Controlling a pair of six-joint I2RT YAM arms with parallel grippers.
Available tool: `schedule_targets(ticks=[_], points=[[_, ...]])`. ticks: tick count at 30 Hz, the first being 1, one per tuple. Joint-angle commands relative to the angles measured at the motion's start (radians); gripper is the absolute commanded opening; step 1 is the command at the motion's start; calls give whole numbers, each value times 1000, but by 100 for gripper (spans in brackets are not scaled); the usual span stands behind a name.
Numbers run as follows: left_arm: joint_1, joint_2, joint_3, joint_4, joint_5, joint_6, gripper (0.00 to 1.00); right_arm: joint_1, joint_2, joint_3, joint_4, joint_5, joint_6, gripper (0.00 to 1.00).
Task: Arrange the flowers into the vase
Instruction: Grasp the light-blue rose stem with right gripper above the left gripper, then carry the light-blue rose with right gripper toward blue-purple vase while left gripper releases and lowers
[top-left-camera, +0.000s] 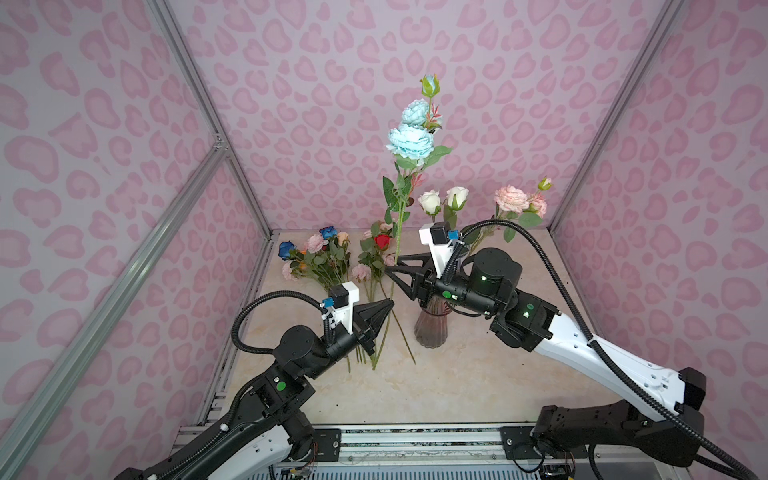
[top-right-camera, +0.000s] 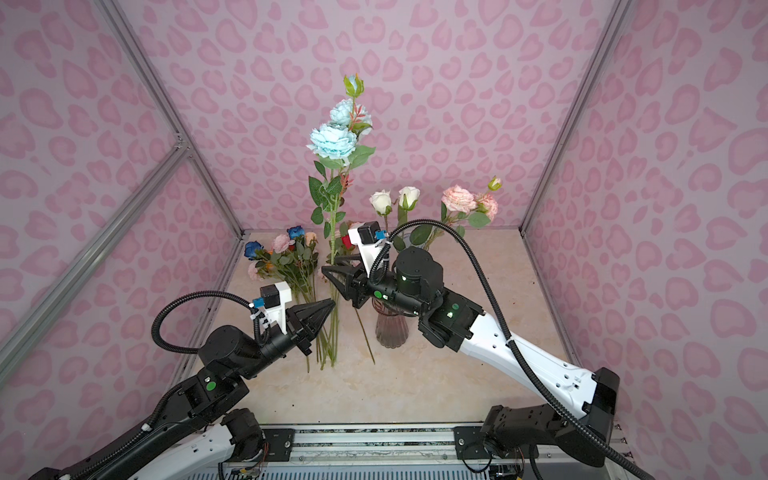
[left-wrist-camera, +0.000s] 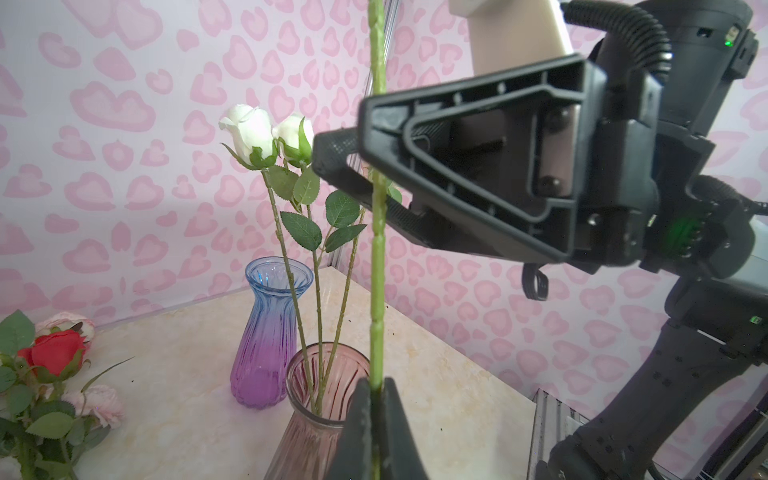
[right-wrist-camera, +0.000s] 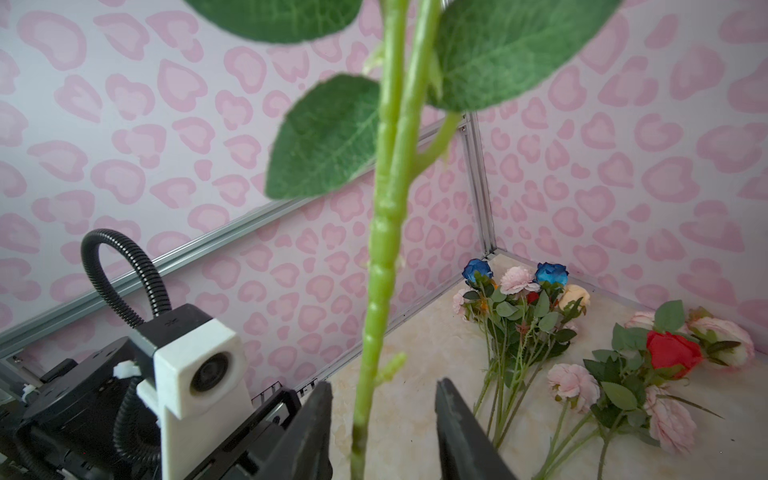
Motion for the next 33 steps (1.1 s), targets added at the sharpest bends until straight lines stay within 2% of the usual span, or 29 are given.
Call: schedule_targets(ticks=[1, 3, 4, 7, 9, 13, 15, 16, 19, 25, 33], points=[[0, -10, -4, 53, 2, 1, 3, 4, 26, 18, 41, -13, 32, 25], [0, -11, -4, 37, -10, -2, 3, 6, 29, 15, 54, -12, 30, 12], [1, -10, 2, 19, -17, -5, 8, 11, 28, 12, 59, -3, 24, 8], [-1, 2, 25, -58, -69, -23, 25, 34, 13, -8, 71, 42, -22, 4], [0, 1, 24, -89, -116, -42, 32, 51, 4, -9, 53, 89, -62, 4], [0, -61, -13, -164, -306, -95, 33, 63, -9, 20, -25, 186, -134, 3], [1, -107, -64, -164, -389, -126, 35, 64, -24, 27, -52, 236, -177, 4], [1, -135, -93, -165, -432, -147, 41, 65, -33, 33, -68, 268, -209, 3], [0, -215, -153, -200, -510, -186, 42, 64, -55, 67, -130, 373, -292, 1], [1, -345, -220, -242, -586, -217, 47, 54, -98, 117, -161, 528, -398, 1], [1, -374, -237, -263, -595, -239, 48, 13, -101, 136, -193, 606, -442, 2]])
